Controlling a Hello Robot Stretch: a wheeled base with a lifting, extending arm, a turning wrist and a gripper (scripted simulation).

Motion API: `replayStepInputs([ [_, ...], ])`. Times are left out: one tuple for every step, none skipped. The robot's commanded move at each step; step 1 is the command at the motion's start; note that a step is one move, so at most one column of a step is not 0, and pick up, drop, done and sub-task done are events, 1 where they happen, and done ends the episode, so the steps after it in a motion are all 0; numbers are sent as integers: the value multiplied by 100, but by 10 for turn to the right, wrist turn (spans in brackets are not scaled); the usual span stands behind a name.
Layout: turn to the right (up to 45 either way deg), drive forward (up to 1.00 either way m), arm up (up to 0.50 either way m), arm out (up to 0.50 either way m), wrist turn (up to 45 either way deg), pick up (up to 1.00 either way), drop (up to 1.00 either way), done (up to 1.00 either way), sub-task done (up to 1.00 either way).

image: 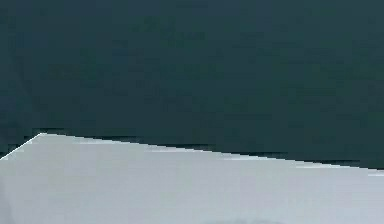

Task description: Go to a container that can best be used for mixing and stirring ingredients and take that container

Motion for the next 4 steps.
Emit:
replayStepInputs([
  [330,0,0,0,0,0,0,0,0],
  [0,0,50,0,0,0,0,0,0],
  [0,0,38,0,0,0,0,0,0],
  [0,0,0,50,0,0,0,0,0],
])
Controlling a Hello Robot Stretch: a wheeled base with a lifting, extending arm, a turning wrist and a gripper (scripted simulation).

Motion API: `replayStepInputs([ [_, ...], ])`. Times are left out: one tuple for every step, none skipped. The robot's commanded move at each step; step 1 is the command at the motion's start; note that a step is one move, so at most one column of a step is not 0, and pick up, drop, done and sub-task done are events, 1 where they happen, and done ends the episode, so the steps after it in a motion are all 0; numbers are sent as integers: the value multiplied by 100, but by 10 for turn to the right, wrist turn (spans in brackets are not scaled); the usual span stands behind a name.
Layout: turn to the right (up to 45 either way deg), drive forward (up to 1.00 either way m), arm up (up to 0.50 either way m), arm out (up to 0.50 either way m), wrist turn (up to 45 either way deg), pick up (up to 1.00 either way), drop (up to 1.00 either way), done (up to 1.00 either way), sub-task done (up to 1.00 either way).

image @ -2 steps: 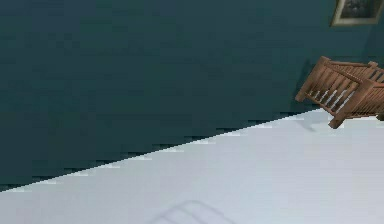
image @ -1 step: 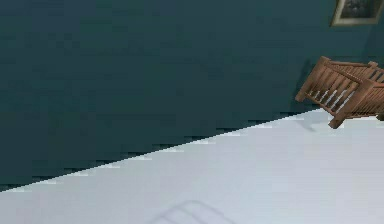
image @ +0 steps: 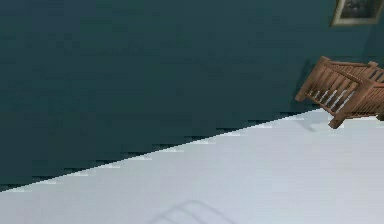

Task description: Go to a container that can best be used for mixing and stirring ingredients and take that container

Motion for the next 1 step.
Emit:
replayStepInputs([
  [0,0,0,0,450,0,0,0,0],
])
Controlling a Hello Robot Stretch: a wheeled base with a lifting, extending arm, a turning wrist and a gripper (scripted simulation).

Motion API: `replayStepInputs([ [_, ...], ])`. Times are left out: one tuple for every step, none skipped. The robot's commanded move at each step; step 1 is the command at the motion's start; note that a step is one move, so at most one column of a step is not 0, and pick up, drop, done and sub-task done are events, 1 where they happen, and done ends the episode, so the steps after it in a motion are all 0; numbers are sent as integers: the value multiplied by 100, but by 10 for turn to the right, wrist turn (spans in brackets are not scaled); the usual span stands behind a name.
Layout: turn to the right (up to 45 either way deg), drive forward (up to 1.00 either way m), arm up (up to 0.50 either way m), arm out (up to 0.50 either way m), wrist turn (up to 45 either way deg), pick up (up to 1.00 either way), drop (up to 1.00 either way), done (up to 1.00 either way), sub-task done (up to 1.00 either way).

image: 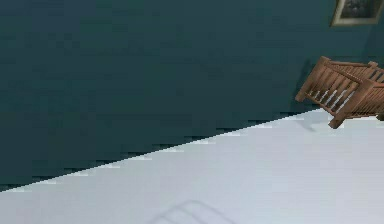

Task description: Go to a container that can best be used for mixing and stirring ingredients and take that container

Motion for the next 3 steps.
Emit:
replayStepInputs([
  [0,0,0,0,450,0,0,0,0],
  [0,0,0,0,450,0,0,0,0],
  [0,0,0,0,450,0,0,0,0],
])
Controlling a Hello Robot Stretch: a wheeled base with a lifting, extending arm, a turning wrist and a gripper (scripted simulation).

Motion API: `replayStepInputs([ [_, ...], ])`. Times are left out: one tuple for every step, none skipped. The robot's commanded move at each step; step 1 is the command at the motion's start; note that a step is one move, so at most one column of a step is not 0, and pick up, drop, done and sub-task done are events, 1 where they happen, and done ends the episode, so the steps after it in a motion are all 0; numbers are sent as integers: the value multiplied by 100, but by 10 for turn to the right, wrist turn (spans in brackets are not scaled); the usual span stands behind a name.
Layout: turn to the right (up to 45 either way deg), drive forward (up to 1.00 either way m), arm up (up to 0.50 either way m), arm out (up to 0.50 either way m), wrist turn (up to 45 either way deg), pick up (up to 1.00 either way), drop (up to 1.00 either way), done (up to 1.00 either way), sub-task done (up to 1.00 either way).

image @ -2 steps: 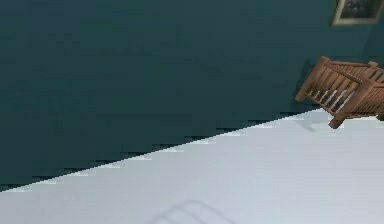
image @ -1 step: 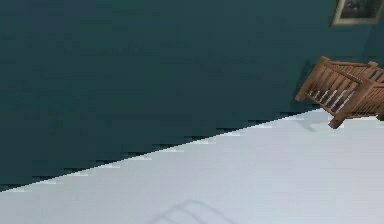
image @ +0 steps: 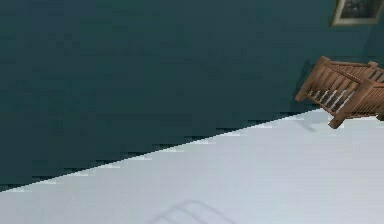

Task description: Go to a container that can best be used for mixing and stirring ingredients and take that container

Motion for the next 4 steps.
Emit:
replayStepInputs([
  [0,0,0,0,30,0,0,0,0],
  [0,0,-22,0,0,0,0,0,0],
  [0,0,0,0,0,100,0,0,0],
  [0,0,10,0,0,0,0,0,0],
])
